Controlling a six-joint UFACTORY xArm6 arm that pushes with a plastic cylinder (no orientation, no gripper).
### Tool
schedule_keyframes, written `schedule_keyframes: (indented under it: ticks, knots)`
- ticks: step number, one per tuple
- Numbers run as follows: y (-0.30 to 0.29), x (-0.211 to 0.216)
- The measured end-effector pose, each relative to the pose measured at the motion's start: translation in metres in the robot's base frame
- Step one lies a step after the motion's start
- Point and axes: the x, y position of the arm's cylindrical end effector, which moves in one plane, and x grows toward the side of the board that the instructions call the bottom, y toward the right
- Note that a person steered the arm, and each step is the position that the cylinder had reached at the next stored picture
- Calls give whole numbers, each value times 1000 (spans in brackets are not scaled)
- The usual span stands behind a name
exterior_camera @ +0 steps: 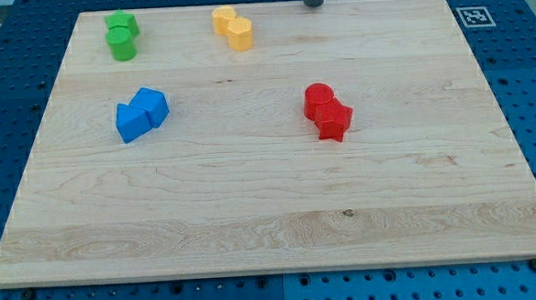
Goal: Point your arm towards the center
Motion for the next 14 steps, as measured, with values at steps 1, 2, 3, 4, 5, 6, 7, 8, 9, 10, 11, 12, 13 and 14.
schedule_keyframes:
  ticks: [1, 2, 3, 4, 5, 6, 7, 8, 9, 10, 11, 12, 13, 14]
  knots:
    - [0, 0]
    - [0, 3]
    - [0, 4]
    - [0, 7]
    - [-1, 42]
    - [-8, 61]
    - [-24, 84]
    - [-50, 101]
    - [-70, 106]
    - [-102, 120]
    - [-112, 128]
    - [-112, 132]
    - [-112, 135]
    - [-113, 148]
